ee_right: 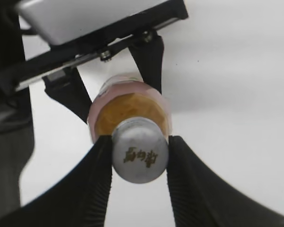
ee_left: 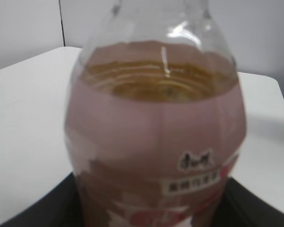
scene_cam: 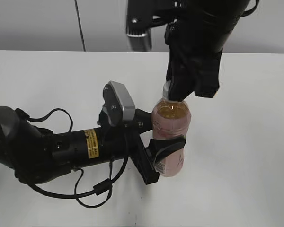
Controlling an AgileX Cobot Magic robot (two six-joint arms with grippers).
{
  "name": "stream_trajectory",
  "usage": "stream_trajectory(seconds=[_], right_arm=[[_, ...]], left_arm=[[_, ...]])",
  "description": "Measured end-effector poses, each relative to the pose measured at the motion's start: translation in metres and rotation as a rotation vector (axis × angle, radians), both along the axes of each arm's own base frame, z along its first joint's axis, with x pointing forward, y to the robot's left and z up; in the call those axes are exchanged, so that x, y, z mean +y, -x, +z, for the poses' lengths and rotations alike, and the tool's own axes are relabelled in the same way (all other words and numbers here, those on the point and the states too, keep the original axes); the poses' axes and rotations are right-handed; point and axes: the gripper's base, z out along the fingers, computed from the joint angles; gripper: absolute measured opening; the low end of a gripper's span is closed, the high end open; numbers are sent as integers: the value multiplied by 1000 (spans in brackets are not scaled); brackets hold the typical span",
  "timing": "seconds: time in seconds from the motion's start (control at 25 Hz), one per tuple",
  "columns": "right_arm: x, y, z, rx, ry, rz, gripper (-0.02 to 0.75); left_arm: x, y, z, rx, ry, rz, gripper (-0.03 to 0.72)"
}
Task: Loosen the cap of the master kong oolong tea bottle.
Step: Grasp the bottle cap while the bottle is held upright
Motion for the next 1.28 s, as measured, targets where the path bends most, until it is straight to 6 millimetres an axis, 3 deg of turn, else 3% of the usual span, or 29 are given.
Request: stream_trajectory(seconds=[0.08, 0.16, 0.48, 0.72, 0.88, 1.04, 1.28], right_arm=[[0, 0, 0, -49, 29, 199, 267], [0, 0, 0, -69, 40, 281, 267], [0, 0, 0, -66, 34, 276, 288], [2, 3, 18, -14, -76, -32, 556], [1, 4, 33, 69, -171, -430, 546], [-1, 2, 33, 166, -225, -830, 525], [-1, 2, 33, 252, -274, -1119, 521]], left_arm=[[0, 0, 0, -2, -1, -1, 387], [0, 0, 0, -3, -1, -3, 387], [0, 0, 0, -5, 0, -5, 387], [0, 0, 0, 2, 1, -1, 386], [0, 0, 0, 2, 1, -1, 386], [0, 0, 0, 2, 1, -1, 386], [0, 0, 0, 2, 2, 0, 386]])
